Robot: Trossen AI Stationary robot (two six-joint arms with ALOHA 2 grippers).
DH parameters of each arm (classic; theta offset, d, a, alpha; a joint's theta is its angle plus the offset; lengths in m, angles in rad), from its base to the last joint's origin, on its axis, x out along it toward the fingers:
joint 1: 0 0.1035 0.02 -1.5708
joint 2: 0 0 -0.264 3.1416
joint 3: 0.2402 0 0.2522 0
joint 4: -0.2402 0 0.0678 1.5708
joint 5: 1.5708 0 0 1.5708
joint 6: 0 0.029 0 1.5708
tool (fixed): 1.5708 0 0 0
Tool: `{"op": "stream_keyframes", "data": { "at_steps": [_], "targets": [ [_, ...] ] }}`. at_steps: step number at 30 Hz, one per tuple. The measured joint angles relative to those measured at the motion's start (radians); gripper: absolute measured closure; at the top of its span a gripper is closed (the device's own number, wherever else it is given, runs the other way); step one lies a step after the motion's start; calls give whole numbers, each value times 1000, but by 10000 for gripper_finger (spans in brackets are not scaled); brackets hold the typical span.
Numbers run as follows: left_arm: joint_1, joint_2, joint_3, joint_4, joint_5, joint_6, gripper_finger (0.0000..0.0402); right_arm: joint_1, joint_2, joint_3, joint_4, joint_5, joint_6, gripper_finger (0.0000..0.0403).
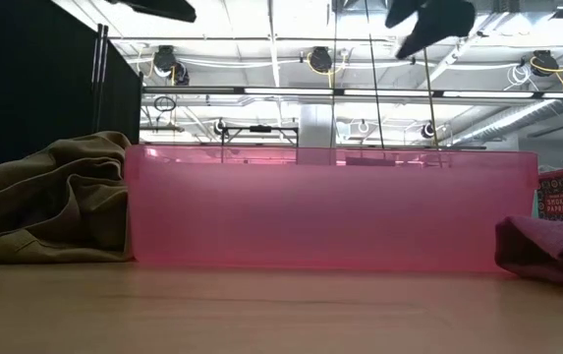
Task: Sort spices by type
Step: Put the top black seasoning can into the red bin
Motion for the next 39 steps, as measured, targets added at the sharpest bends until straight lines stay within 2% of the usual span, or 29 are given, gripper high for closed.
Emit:
{"op": "stream_keyframes", "data": {
  "at_steps": [4, 7, 11, 15, 17, 19, 22, 27, 33, 39],
  "targets": [
    [32, -97, 0, -28, 0, 13, 107, 0, 39, 80, -153, -136, 159, 93],
    [46, -136, 1, -50, -3, -39, 107, -1, 54, 110, -226, -207, 260, 93],
    [51, -148, 1, -111, -5, -128, 107, -12, 79, 119, -289, -305, 306, 93],
    [51, -130, 0, -211, 15, -271, 107, 5, 116, 119, -329, -430, 219, 93],
    [48, -118, 0, -243, 59, -315, 107, 25, 142, 119, -335, -492, 130, 93],
    [42, -106, 0, -251, 112, -348, 107, 50, 167, 118, -334, -505, 78, 93],
    [30, -88, 0, -253, 179, -373, 107, 76, 200, 118, -308, -489, 35, 93],
    [7, -67, 0, -257, 298, -448, 107, 107, 243, 118, -196, -392, -106, 93],
    [-43, -33, 0, -254, 461, -661, 107, 131, 242, 118, 34, -240, -370, 93],
    [-124, 45, 0, -250, 546, -866, 107, 137, 242, 102, 225, -105, -597, 93]
  ]
}}
